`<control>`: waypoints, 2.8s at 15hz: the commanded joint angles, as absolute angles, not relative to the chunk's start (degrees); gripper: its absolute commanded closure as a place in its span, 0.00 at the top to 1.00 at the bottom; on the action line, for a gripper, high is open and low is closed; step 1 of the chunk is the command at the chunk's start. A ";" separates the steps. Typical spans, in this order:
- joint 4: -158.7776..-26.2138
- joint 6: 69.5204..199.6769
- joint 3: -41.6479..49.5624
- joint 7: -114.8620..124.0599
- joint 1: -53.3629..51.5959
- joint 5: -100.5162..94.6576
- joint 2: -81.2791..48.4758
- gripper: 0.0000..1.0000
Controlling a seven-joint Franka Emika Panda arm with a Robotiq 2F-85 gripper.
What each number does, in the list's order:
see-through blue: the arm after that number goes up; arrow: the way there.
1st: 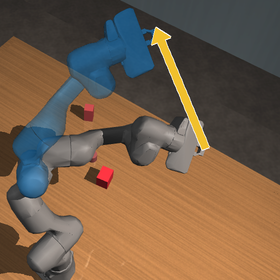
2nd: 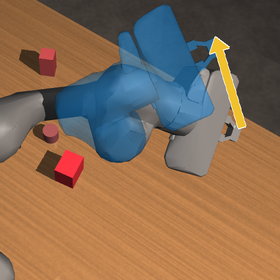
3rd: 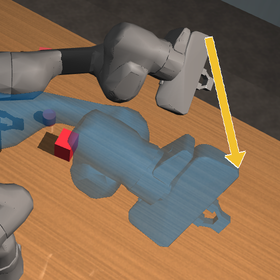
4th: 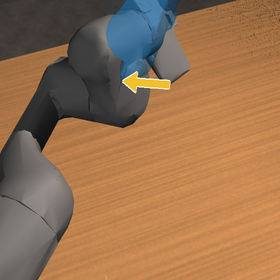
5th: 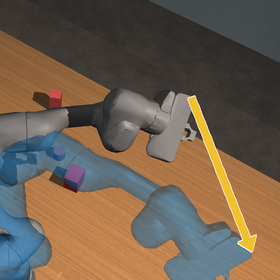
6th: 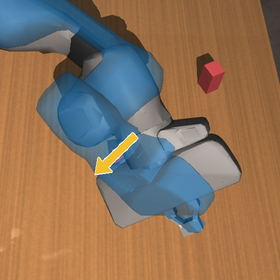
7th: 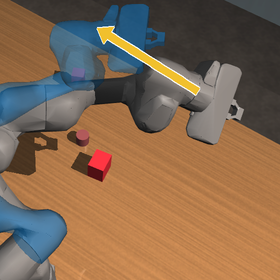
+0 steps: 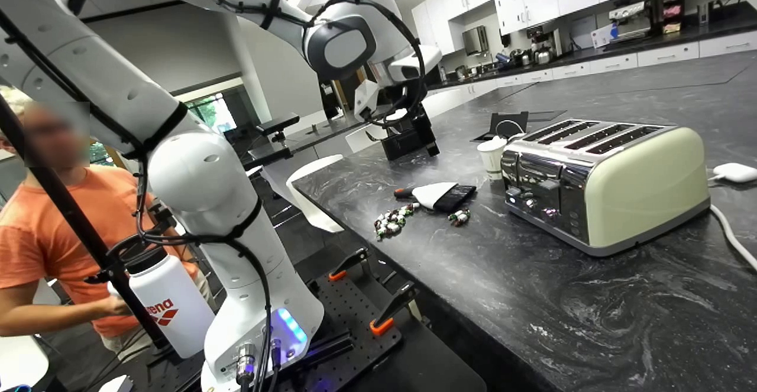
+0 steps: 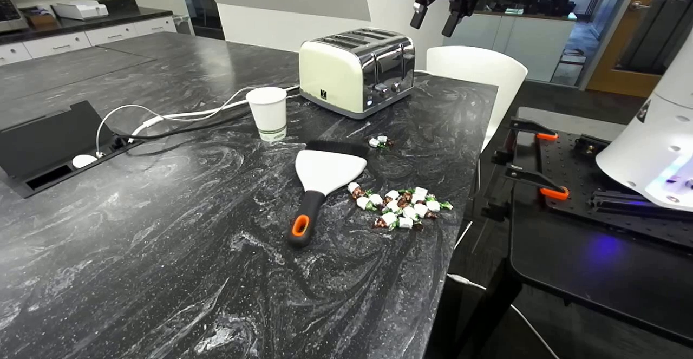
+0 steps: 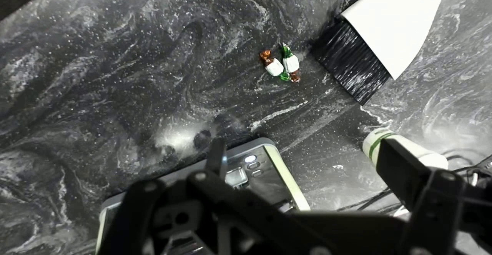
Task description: Pull the left switch of the toaster up
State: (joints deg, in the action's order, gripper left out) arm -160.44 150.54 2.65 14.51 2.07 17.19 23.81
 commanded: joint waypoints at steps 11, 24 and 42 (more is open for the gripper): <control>-159.89 159.58 7.39 11.18 -4.11 34.62 16.10 0.34; -153.40 176.67 12.16 -30.40 -17.65 100.25 3.13 0.00; -137.05 177.93 14.52 -53.03 -16.47 127.25 -16.63 0.00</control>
State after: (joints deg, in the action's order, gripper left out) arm -140.64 175.85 13.44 -51.07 -15.06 123.25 -12.55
